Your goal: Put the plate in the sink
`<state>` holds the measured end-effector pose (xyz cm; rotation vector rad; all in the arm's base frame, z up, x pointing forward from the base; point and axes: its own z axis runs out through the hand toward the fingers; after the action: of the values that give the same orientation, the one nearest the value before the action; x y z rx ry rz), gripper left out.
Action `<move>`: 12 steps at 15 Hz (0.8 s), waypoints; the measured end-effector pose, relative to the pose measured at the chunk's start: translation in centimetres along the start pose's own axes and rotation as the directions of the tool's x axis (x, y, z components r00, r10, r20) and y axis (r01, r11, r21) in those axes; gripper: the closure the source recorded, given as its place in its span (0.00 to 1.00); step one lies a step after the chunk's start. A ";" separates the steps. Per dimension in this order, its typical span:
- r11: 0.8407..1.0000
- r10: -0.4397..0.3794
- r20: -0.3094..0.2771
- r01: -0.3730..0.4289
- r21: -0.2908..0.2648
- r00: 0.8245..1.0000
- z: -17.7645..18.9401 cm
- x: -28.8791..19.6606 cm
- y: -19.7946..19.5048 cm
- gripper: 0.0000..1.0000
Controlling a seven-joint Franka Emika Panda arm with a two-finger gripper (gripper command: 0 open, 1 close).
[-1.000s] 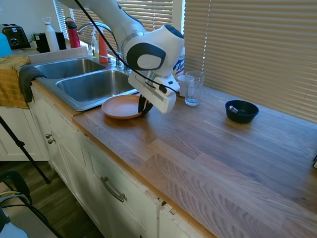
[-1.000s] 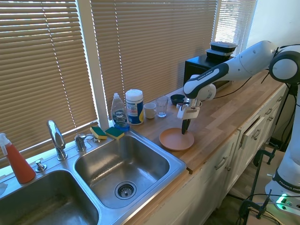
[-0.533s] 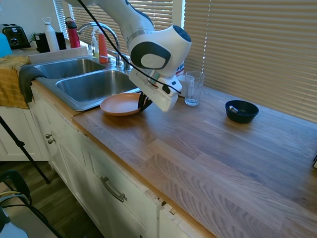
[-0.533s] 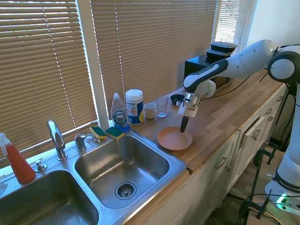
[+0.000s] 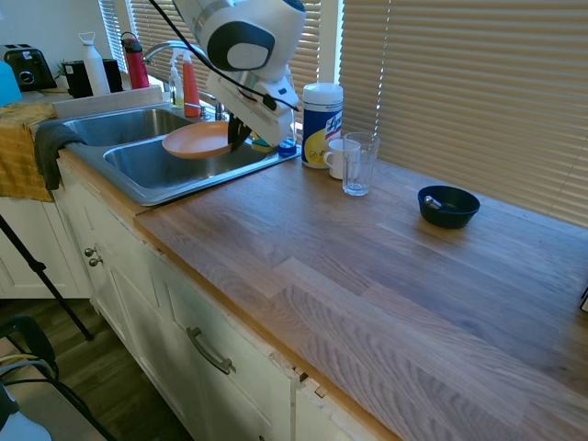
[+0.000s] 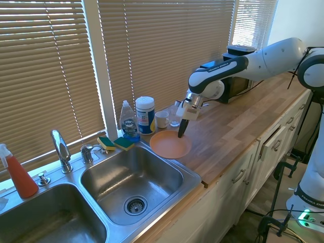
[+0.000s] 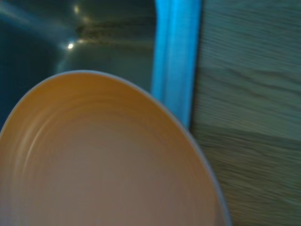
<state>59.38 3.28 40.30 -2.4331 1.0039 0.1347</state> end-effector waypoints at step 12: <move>0.992 -0.049 0.028 0.052 -0.116 0.998 11.0 -3.1 -12.2 1.00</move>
<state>66.54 17.99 36.61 -2.5540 0.9465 0.2108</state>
